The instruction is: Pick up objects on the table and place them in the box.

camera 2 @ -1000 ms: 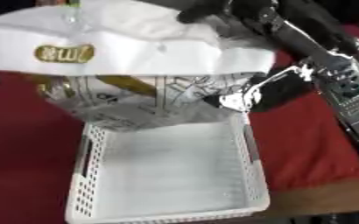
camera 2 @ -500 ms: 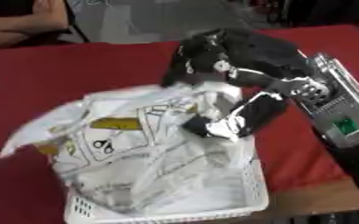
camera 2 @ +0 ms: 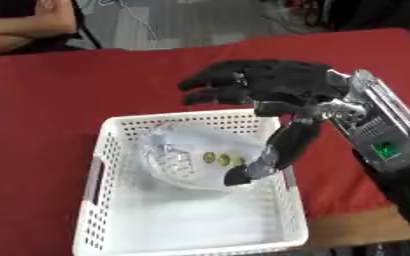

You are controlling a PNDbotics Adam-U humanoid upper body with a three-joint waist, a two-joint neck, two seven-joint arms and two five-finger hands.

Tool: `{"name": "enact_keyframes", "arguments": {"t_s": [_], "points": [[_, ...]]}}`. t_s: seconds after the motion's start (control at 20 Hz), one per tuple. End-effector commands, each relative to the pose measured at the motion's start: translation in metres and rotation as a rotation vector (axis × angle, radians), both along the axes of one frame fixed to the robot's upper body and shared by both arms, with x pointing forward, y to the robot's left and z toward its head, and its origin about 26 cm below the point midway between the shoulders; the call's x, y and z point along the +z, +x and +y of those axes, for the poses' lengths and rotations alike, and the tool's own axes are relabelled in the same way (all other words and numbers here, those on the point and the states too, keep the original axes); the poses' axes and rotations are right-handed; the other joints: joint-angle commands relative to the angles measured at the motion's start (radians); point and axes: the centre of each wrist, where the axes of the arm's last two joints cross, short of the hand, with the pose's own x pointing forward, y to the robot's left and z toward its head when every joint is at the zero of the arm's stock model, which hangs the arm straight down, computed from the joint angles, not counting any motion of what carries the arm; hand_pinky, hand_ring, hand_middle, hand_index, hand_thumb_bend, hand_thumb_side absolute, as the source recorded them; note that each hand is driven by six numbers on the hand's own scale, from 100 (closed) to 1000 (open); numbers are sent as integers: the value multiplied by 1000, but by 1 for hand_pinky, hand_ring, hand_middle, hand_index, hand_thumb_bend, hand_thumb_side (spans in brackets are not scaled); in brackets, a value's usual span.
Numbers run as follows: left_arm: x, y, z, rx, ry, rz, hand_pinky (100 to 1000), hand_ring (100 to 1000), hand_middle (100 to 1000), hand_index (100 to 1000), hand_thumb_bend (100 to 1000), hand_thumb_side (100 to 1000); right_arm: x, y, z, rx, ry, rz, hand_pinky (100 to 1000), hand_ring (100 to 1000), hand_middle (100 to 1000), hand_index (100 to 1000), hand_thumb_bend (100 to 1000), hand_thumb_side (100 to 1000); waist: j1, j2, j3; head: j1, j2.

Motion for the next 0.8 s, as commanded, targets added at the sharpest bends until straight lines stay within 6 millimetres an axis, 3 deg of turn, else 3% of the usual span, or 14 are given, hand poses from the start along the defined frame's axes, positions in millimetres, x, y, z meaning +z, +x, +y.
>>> {"name": "enact_keyframes", "arguments": {"t_s": [0.05, 0.45, 0.5, 0.55, 0.6, 0.8], "points": [[7, -2, -1, -11, 7, -24, 753, 869, 975, 950, 719, 1000, 7, 0, -5, -3, -32, -29, 1000, 1000, 1000, 1000, 574, 863, -2, -11, -2, -5, -2], [6, -2, -1, -12, 7, -23, 754, 870, 976, 950, 717, 1000, 18, -4, -16, -47, 47, -90, 1000, 1000, 1000, 1000, 564, 897, -1, -12, -4, -3, -4], [6, -2, -1, -12, 7, -22, 754, 870, 976, 950, 717, 1000, 21, -5, -19, -58, 68, -106, 1000, 1000, 1000, 1000, 535, 901, -1, -12, -5, -2, -4], [6, -2, -1, -12, 7, -22, 754, 870, 976, 950, 717, 1000, 22, -7, -20, -63, 80, -115, 1000, 1000, 1000, 1000, 381, 964, -1, -12, -5, -2, -4], [6, -2, 0, -12, 7, -21, 754, 870, 977, 950, 716, 1000, 25, -8, -23, -82, 113, -133, 1000, 1000, 1000, 1000, 433, 914, 0, -12, -6, 0, -4], [6, -2, 0, -11, 7, -20, 755, 871, 977, 950, 715, 1000, 32, -14, -35, -150, 245, -201, 973, 981, 992, 1000, 388, 928, 1, -11, -8, 5, -5]]}}
